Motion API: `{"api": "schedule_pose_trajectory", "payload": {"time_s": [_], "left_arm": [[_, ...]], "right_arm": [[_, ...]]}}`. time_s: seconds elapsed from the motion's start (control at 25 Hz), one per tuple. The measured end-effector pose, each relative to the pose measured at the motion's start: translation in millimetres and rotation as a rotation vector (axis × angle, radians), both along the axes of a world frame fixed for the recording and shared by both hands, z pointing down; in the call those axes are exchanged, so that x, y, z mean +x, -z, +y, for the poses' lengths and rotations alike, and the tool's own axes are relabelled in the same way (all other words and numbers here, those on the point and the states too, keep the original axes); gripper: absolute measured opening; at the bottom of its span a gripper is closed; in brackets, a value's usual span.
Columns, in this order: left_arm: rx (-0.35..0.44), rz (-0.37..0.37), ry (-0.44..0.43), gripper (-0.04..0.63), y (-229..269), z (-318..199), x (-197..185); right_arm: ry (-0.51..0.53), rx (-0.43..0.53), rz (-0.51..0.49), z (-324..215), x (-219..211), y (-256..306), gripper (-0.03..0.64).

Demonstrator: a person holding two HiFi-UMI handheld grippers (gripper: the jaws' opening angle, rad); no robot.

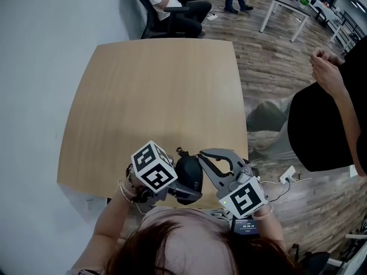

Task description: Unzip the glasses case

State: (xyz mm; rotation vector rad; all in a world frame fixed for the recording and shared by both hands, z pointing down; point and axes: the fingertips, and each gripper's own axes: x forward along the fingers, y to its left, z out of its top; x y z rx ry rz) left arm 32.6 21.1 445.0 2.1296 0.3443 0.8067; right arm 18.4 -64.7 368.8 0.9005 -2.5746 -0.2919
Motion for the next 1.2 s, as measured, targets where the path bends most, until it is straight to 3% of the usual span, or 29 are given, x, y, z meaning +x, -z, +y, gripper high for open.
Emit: {"api": "schedule_pose_trajectory", "payload": {"time_s": [0.6, 1.2], "left_arm": [[0.008, -0.108, -0.132, 0.253, -19, 14, -15], [-0.012, -0.166, -0.203, 0.253, -32, 26, -21]], "right_arm": [[0.065, -0.001, 0.079, 9, -8, -12, 0.018], [0.108, -0.011, 0.123, 18, -14, -21, 0.018]]}}
